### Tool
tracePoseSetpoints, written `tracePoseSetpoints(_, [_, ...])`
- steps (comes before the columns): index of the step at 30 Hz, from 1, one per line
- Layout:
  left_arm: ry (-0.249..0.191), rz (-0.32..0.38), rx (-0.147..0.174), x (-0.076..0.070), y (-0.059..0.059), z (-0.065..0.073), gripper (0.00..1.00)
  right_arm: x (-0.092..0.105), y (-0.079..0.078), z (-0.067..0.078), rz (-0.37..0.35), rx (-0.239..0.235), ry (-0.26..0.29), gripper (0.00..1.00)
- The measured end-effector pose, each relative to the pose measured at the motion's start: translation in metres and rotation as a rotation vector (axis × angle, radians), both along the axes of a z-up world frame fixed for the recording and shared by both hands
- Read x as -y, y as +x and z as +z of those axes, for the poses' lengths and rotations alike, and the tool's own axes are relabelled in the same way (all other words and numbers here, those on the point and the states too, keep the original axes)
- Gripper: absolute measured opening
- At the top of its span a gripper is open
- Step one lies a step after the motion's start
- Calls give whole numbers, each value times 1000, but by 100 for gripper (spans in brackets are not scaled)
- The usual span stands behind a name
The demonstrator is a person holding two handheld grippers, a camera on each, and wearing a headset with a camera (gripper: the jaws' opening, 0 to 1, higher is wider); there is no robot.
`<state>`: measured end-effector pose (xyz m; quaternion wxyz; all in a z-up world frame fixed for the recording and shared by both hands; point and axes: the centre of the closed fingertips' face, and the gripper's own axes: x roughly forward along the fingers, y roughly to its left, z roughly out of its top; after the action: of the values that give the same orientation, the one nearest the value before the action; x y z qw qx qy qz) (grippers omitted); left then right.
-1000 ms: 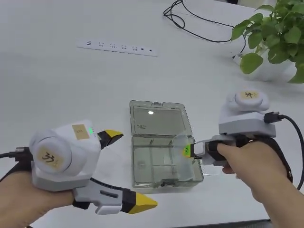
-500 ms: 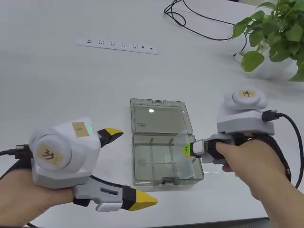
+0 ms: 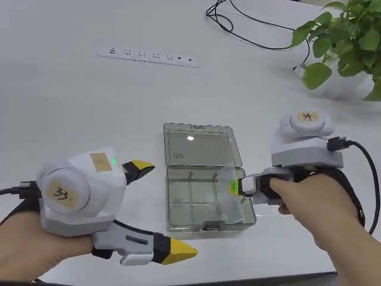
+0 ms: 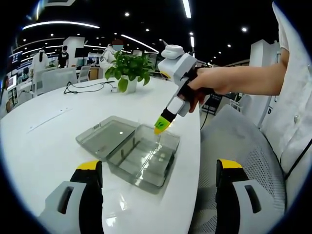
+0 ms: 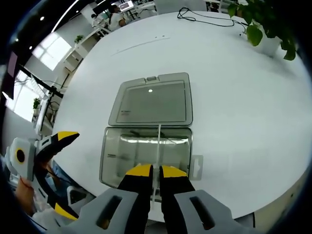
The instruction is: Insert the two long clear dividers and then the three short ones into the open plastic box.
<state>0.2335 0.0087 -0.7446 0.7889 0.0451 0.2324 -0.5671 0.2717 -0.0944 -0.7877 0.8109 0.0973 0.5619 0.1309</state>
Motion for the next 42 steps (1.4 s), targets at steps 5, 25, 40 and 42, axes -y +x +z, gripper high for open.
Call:
tracePoseSetpoints(5, [-2,-1,-2,1,0,0,99,0,-1,0,3,1,-9,6])
tracePoseSetpoints(25, [-1,2,-5,0,-1,0,99,-2,5,-4,81,3,-18,7])
tracePoseSetpoints(40, [5,11,-6,-2,0,1,99,-9,7,-22,164,-6,-7,9])
tracePoseSetpoints(42, [7,15,-6,-3,0,0,99,-10,5,-23,166,-9,-5,9])
